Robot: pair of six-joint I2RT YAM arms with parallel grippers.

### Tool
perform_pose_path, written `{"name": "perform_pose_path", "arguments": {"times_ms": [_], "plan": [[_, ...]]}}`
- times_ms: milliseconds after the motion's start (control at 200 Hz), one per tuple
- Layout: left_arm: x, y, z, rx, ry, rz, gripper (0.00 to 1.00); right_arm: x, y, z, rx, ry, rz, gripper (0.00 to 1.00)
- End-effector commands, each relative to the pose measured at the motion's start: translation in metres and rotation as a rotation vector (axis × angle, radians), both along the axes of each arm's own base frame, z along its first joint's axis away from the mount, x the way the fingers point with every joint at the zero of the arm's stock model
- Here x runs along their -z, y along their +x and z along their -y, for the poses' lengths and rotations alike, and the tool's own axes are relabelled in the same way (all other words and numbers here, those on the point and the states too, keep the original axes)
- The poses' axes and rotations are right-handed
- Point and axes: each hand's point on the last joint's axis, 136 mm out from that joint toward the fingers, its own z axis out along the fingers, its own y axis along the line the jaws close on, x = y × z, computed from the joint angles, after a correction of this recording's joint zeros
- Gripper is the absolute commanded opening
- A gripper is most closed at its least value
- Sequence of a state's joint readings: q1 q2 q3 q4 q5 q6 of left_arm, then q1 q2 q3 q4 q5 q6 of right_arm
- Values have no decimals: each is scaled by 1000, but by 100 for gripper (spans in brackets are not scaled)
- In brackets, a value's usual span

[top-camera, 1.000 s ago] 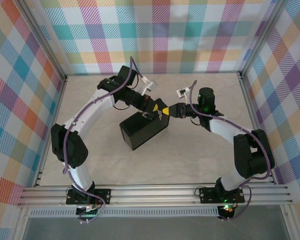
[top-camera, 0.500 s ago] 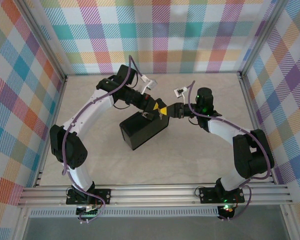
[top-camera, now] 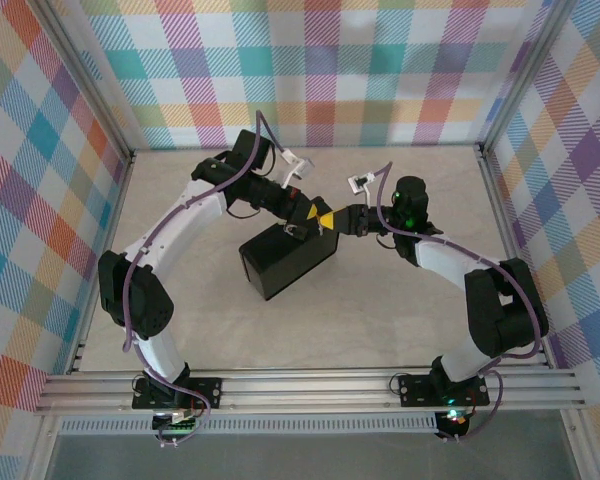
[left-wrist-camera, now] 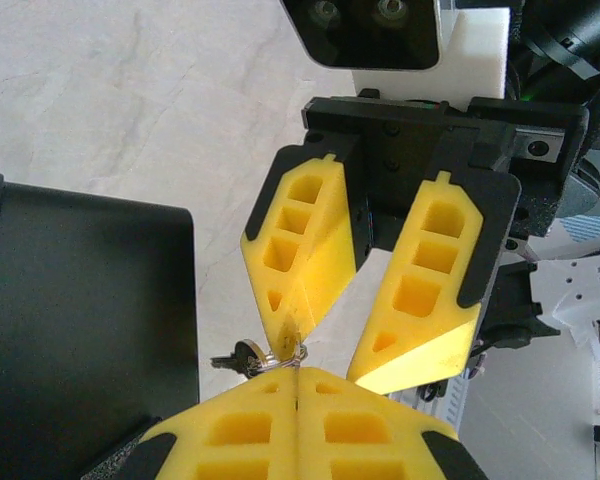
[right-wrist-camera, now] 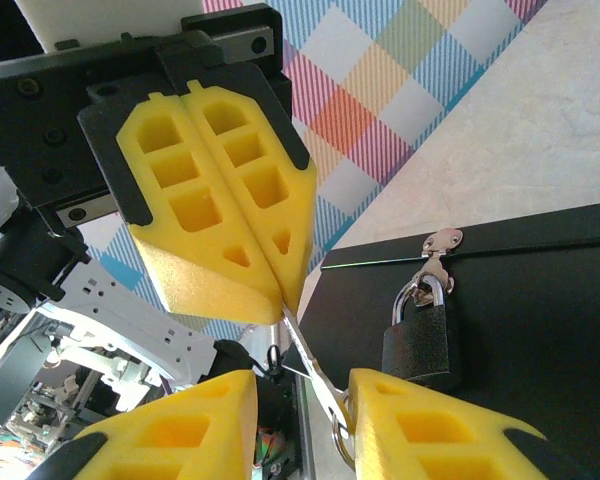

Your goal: Unlock the padlock with the key

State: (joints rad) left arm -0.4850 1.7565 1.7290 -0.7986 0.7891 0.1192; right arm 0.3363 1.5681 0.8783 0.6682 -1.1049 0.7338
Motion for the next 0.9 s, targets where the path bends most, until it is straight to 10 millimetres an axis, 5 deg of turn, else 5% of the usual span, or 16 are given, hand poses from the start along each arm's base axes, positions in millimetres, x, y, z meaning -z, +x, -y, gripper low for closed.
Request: {"name": "perform_pose_path", "arguments": {"times_ms": [0,730,895], "plan": [[-20,-5,-3,3,-48,37,0,-3,-7,-4,-43,18,25,30],[-22,-4,-3,6,-70,36,0,-2,-6,-5,-40,31,22,21],[-20,-4,-3,7,-68,35,0,-2,-6,-5,-38,33,21,9]]}}
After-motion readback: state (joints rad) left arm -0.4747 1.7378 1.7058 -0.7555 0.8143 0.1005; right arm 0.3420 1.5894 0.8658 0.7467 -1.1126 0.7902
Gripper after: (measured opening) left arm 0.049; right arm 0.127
